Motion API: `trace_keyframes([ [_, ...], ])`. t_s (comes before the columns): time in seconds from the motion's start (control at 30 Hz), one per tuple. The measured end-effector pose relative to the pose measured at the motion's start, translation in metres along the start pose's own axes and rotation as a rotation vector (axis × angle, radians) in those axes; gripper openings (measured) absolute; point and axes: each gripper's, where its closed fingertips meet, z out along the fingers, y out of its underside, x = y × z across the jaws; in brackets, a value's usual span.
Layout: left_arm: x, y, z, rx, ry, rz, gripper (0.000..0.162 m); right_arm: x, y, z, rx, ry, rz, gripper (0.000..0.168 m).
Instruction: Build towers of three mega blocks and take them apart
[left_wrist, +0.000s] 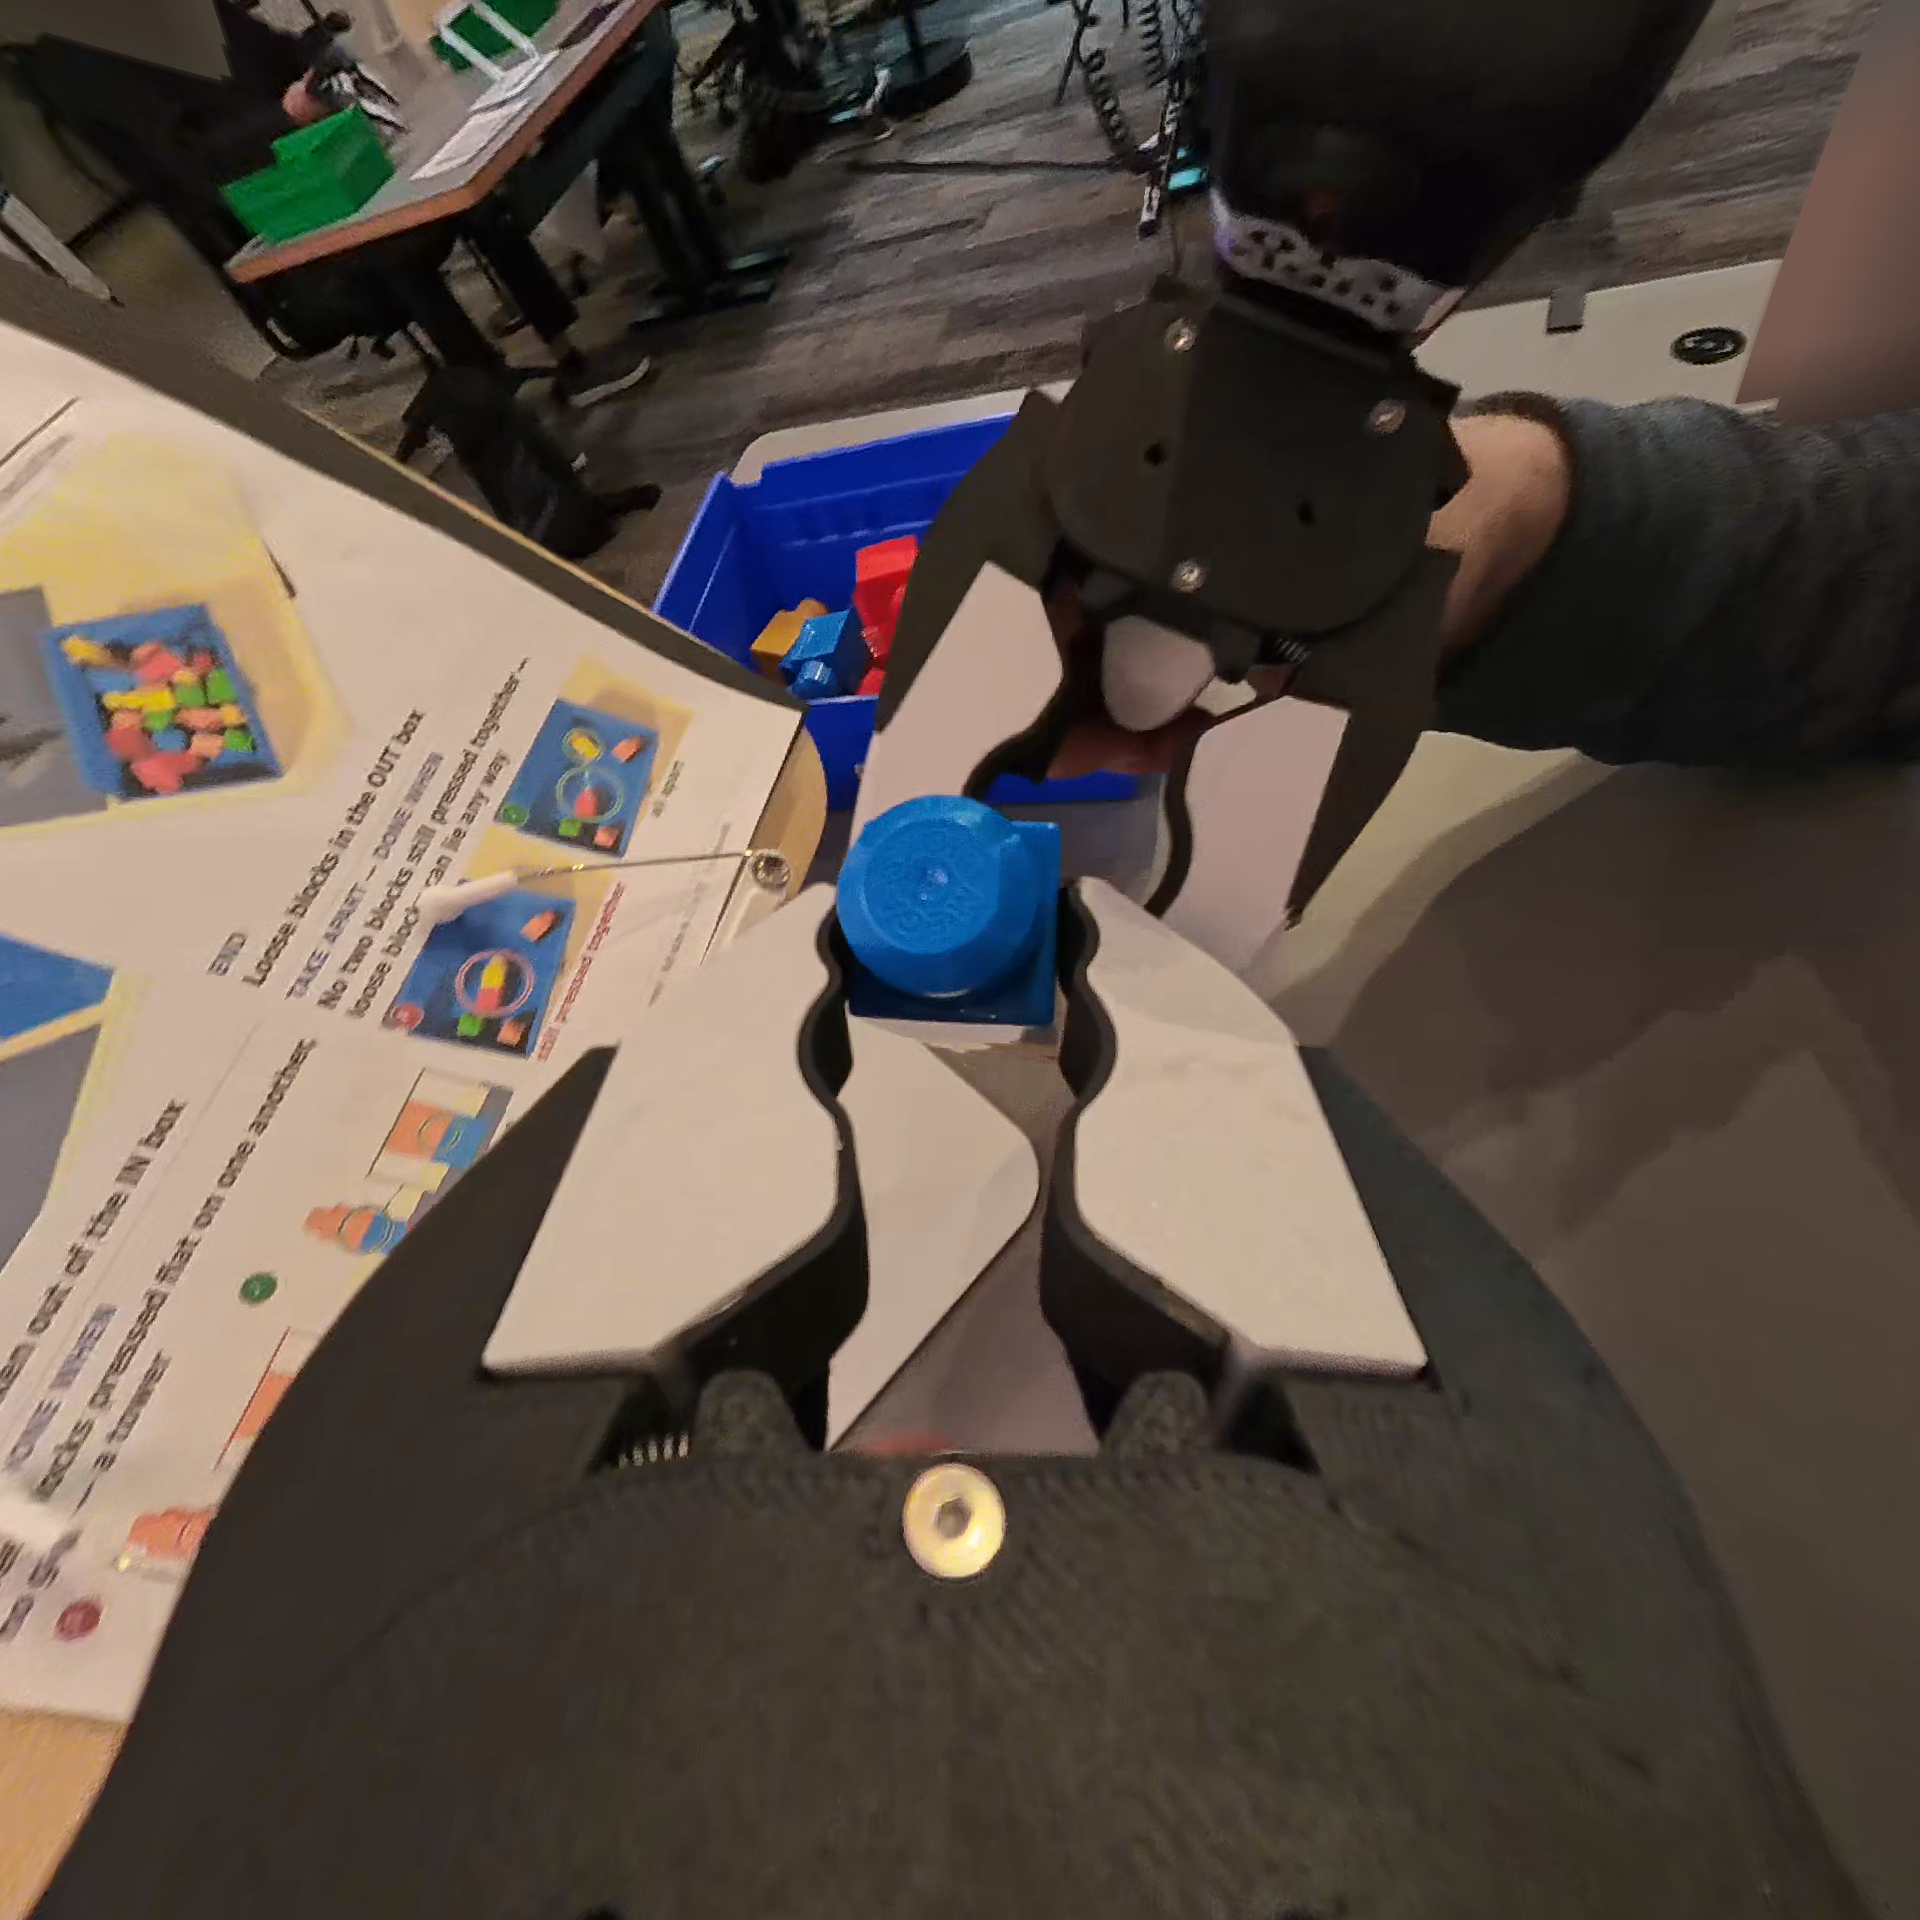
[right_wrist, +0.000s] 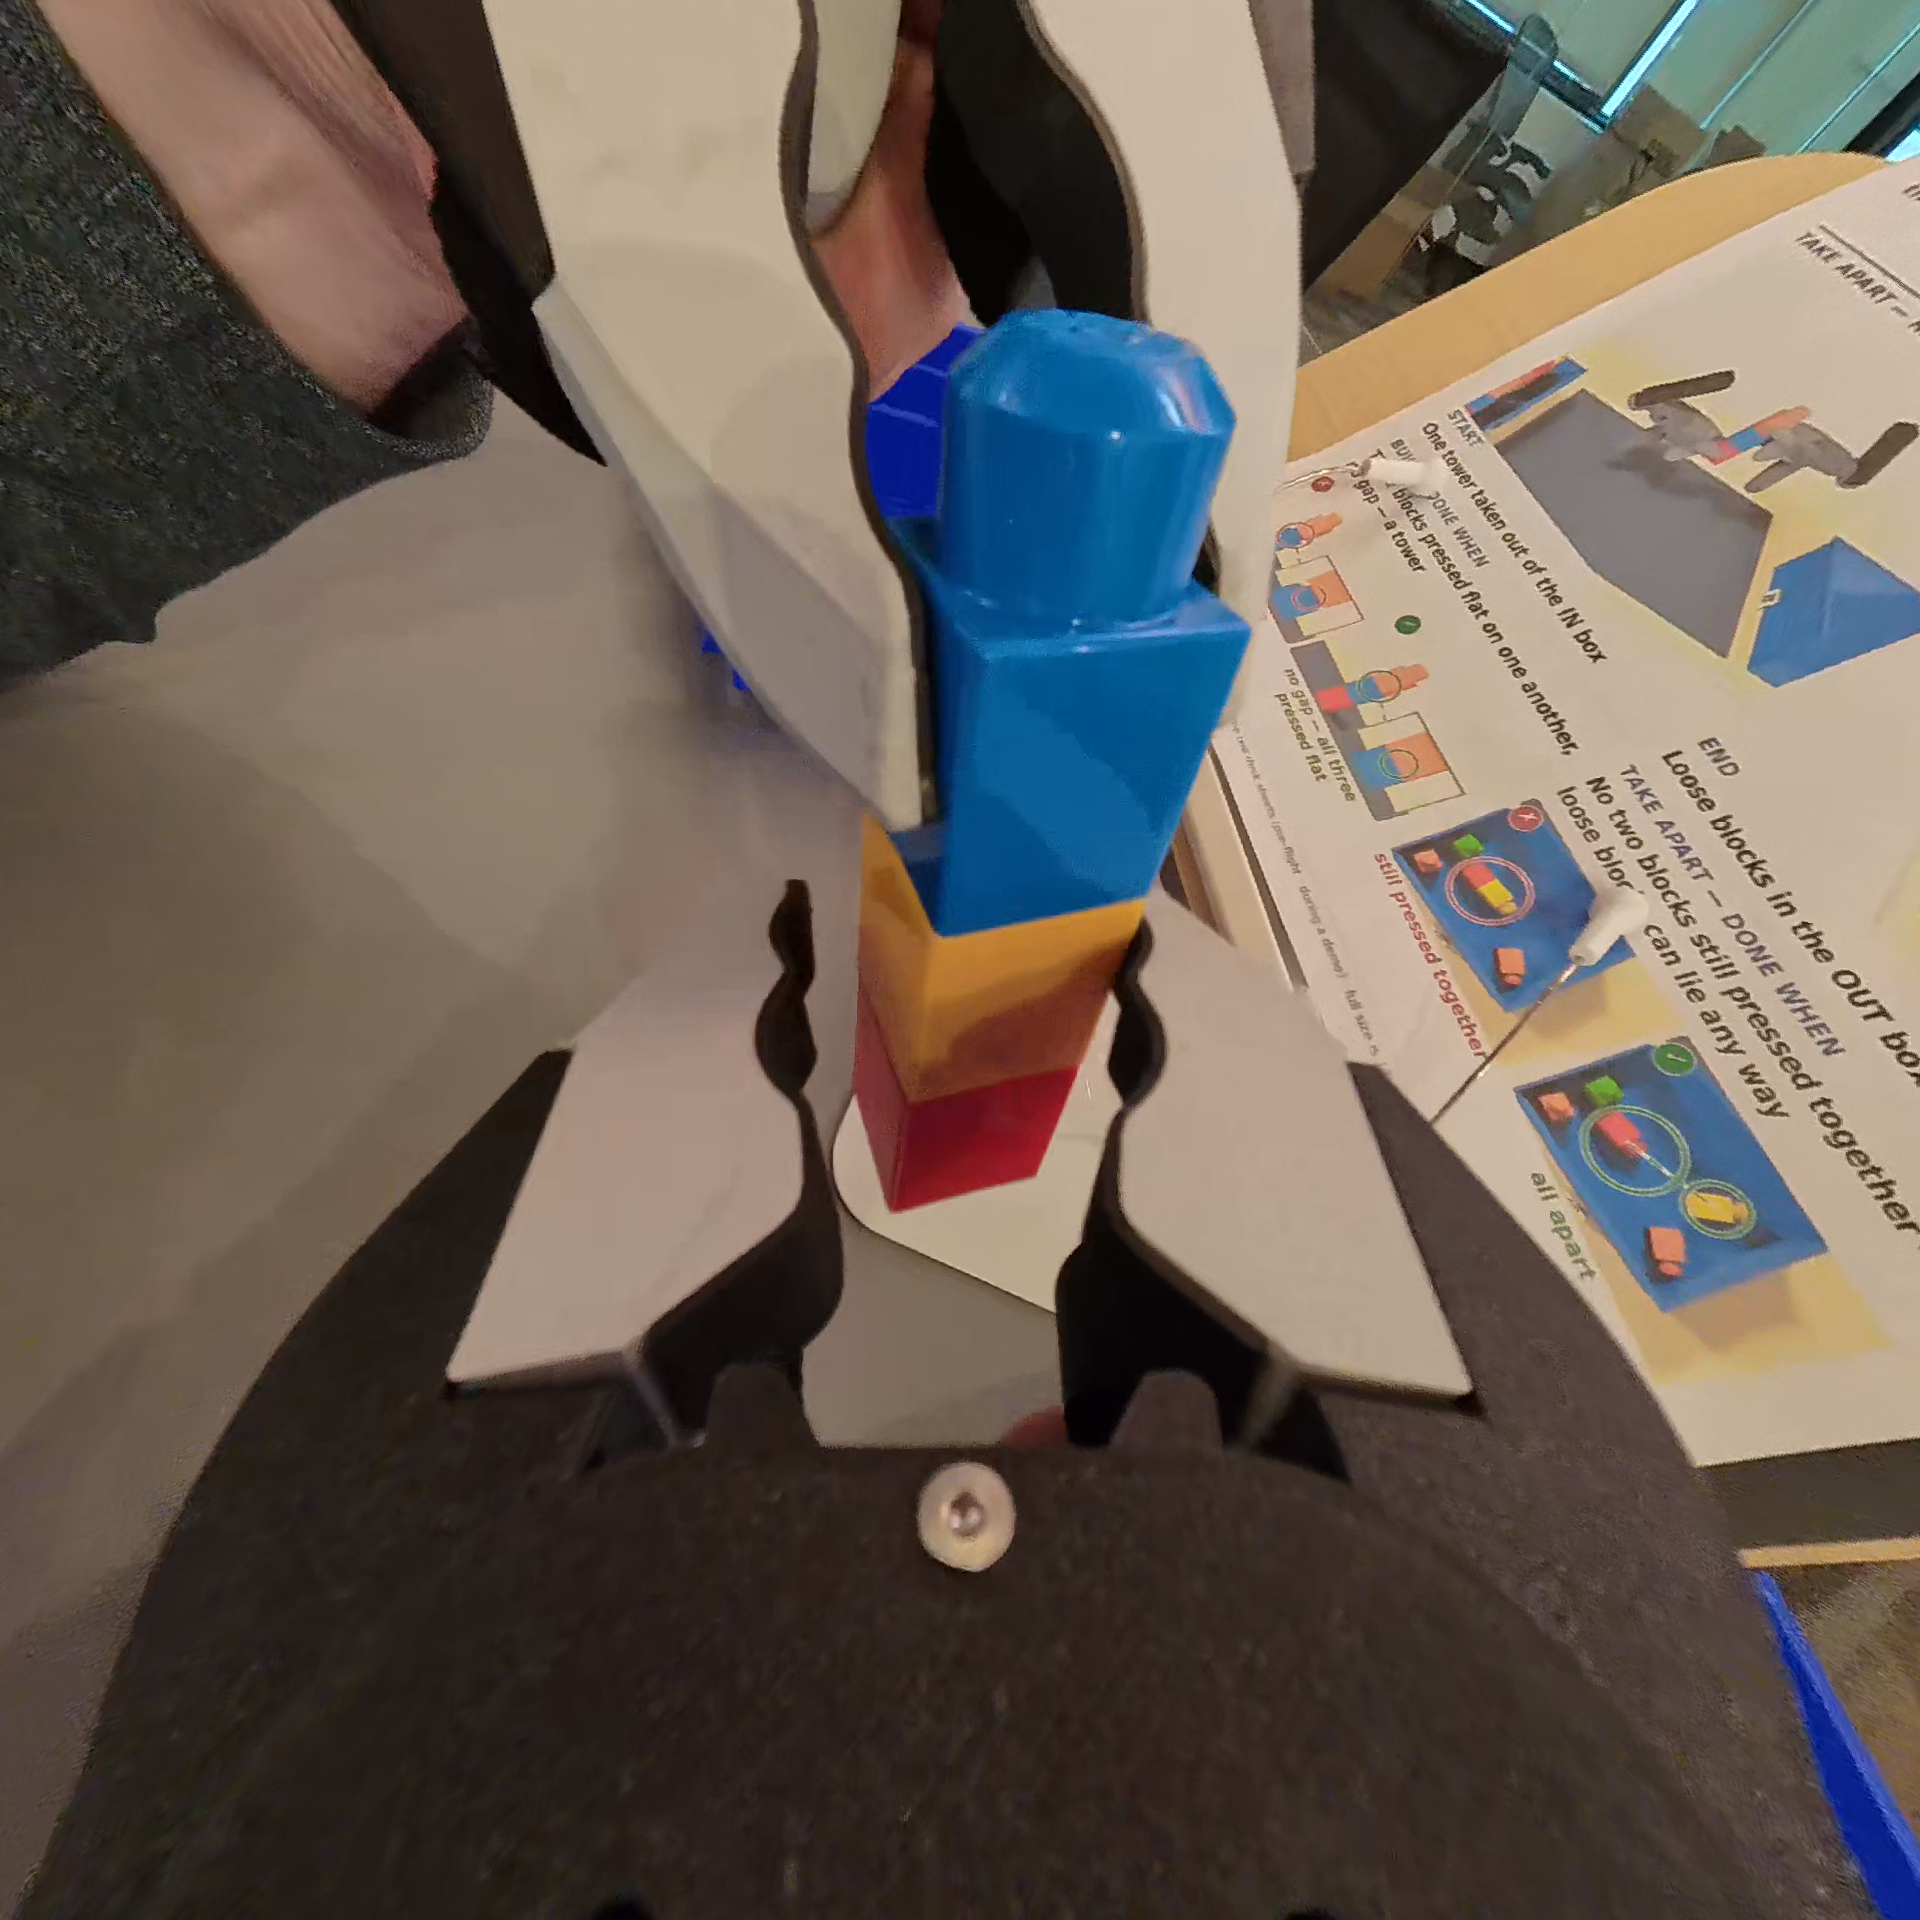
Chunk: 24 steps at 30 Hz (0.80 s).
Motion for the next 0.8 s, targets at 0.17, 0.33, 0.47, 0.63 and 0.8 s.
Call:
trace_keyframes([
  [0.17,0.0039,0.0005,0.0082,0.007,0.031,0.010,0.037,0.0027,0.0065,-0.0009,-0.037,0.011,-0.008,0.045],
  [0.33,0.0042,0.0001,0.0073,0.031,0.051,-0.009,0.036,0.0019,0.0056,-0.0016,-0.031,-0.002,0.005,0.044],
  [0.47,0.0048,-0.0036,0.0042,0.066,0.065,-0.021,0.036,0.0004,0.0006,-0.0028,0.003,-0.017,0.021,0.043],
  [0.63,0.0039,-0.0052,0.0034,0.078,0.061,-0.023,0.037,0.0010,-0.0005,-0.0044,0.012,-0.018,0.024,0.043],
  [0.8,-0.0006,-0.0080,-0.0008,0.108,0.049,-0.040,0.044,0.0033,-0.0009,-0.0069,0.021,-0.017,0.034,0.042],
])
